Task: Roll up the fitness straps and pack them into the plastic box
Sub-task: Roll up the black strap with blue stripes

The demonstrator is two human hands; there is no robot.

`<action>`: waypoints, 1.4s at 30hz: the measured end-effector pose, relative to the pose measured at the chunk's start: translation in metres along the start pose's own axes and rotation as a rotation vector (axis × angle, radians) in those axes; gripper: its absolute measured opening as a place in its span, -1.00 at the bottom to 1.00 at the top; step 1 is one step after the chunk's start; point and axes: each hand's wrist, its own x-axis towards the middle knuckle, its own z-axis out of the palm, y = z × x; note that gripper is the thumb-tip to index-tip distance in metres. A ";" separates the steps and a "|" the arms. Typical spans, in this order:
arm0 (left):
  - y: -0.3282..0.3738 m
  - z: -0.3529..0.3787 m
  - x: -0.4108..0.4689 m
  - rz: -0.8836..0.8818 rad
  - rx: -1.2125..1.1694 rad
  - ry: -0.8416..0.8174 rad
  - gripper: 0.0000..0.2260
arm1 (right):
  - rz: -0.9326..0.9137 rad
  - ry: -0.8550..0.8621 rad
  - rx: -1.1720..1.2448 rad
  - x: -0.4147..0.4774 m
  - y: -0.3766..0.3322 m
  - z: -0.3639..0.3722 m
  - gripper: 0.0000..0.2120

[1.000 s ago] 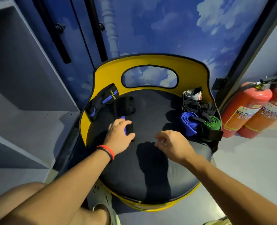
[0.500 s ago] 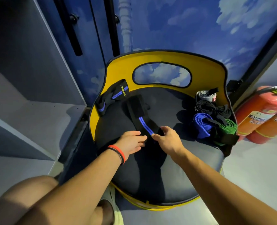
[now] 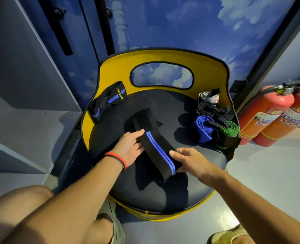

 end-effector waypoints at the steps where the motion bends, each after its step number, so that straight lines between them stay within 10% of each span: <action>1: 0.002 0.000 0.003 0.007 0.003 0.018 -0.45 | 0.026 0.003 0.043 -0.002 0.000 -0.002 -0.74; 7: 0.006 0.002 0.012 0.023 0.128 0.078 -0.74 | 0.057 -0.235 0.543 -0.012 -0.005 -0.022 -0.66; 18: 0.005 -0.007 0.015 0.046 0.198 0.067 -0.68 | 0.103 -0.041 0.478 -0.001 0.003 -0.020 -0.87; 26: 0.018 0.002 0.015 0.156 -0.008 0.119 -0.75 | 0.243 -0.238 -1.015 -0.008 -0.002 -0.017 -0.80; 30: 0.013 0.004 0.015 0.179 0.105 0.129 -0.56 | 0.132 0.155 -1.182 0.004 0.005 -0.015 -0.72; 34: 0.001 0.010 -0.001 0.081 0.249 -0.088 -0.60 | -0.082 0.416 -0.687 0.017 -0.010 -0.004 -0.69; 38: -0.010 0.013 -0.023 -0.017 0.558 -0.332 -0.52 | 0.099 0.352 0.199 0.027 -0.025 0.006 -0.66; 42: -0.012 0.012 -0.029 -0.076 0.722 -0.418 -0.45 | -0.011 0.302 0.303 0.028 -0.017 0.008 -0.84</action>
